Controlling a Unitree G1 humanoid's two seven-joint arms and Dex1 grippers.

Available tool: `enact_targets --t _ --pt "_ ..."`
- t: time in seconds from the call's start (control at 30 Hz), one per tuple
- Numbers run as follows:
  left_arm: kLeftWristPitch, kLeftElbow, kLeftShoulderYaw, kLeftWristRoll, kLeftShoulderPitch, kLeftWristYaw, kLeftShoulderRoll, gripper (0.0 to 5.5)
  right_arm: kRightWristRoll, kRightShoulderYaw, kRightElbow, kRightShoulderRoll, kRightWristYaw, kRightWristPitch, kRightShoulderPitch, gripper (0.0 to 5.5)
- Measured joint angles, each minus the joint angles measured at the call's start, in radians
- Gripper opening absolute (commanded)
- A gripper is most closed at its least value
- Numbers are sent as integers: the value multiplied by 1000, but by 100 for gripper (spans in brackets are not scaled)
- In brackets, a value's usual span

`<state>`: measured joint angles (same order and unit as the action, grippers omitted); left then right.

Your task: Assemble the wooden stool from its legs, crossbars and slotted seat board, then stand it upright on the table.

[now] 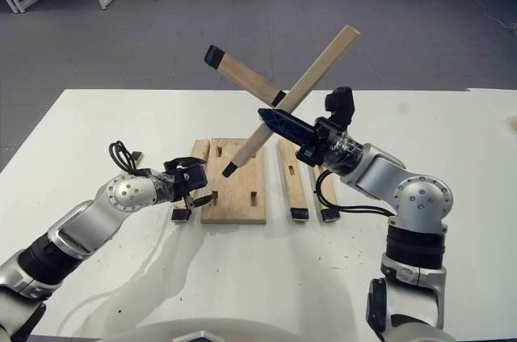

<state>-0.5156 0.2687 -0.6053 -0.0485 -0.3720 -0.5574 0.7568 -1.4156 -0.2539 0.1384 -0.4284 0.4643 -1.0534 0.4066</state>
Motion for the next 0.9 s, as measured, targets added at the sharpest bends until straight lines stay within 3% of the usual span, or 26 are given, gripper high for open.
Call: enact_targets --t 0.47,0.9 --pt "-27 34 45 -102 5 -103 -78 429 39 0 6 24 -14 30 -8 204" --pt "-26 89 29 -193 84 -167 -71 429 75 1 -1 26 -17 37 -7 204"
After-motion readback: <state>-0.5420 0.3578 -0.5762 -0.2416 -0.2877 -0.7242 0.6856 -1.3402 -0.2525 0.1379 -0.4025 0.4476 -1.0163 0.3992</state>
